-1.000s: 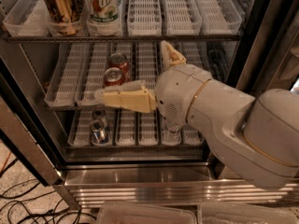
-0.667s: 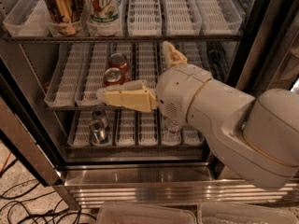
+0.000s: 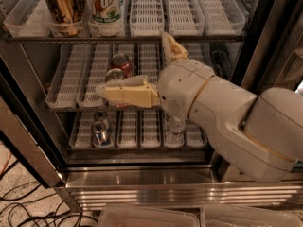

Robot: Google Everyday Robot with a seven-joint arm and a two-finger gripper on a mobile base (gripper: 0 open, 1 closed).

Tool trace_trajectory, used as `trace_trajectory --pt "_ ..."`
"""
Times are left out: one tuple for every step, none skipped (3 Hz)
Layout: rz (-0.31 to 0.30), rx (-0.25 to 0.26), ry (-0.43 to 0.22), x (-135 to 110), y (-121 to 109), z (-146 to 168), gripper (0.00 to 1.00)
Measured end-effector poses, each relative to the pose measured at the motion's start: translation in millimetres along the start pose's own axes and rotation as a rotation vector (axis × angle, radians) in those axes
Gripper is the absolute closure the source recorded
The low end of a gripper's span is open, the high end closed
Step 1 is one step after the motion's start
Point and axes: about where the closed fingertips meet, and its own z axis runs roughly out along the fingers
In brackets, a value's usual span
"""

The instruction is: Pick 7up can from top shelf of fridge

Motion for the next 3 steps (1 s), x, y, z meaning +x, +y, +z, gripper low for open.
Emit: trace_trajectory --pt "-0.009 -0.025 -0.023 -1 0 14 0.00" --pt "-0.009 -0.031 0.005 4 4 26 0.00" --pt "-0.015 -0.006 0.043 4 2 33 0.00"
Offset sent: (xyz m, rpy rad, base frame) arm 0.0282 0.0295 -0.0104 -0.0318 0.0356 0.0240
